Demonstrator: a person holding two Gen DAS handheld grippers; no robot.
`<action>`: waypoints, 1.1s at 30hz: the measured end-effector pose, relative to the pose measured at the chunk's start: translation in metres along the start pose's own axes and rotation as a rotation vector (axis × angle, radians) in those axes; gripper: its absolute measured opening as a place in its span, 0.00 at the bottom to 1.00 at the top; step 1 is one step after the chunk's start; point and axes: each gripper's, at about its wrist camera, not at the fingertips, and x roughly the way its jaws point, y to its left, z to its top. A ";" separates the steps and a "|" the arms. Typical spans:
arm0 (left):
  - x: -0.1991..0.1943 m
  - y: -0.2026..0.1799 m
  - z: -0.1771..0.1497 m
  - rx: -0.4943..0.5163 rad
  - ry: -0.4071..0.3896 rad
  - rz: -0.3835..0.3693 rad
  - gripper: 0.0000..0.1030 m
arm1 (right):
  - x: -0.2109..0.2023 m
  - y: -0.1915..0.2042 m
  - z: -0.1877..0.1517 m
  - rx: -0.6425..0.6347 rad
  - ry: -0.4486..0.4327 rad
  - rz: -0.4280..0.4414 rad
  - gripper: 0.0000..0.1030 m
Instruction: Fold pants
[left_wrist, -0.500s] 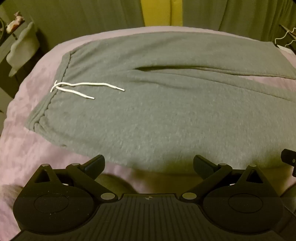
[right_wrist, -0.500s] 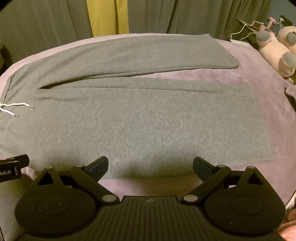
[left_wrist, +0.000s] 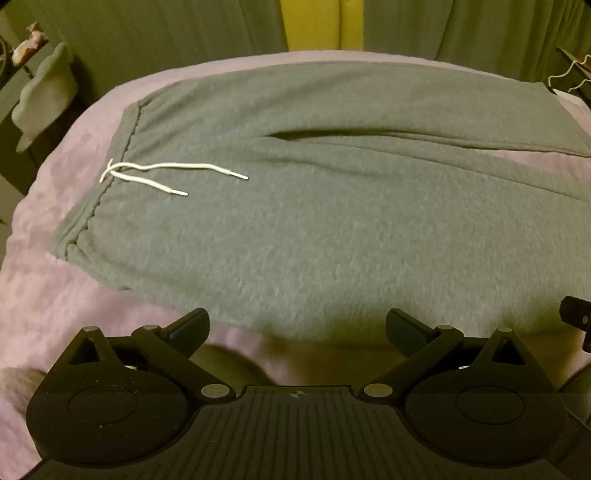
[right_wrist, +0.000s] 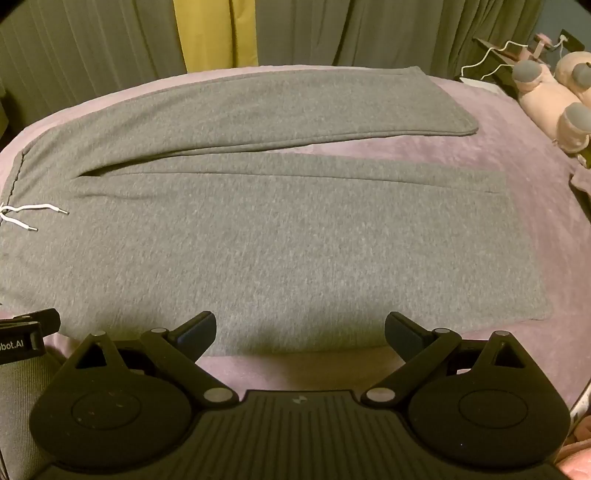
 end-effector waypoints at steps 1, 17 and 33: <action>0.000 0.000 0.000 0.000 0.000 -0.001 1.00 | 0.002 -0.002 0.000 -0.001 0.002 0.002 0.95; 0.000 0.000 -0.002 0.003 0.002 0.001 1.00 | 0.002 -0.001 0.000 -0.004 0.003 0.002 0.95; 0.001 0.000 -0.002 0.006 0.006 -0.001 1.00 | 0.002 -0.002 0.001 -0.005 0.006 -0.001 0.95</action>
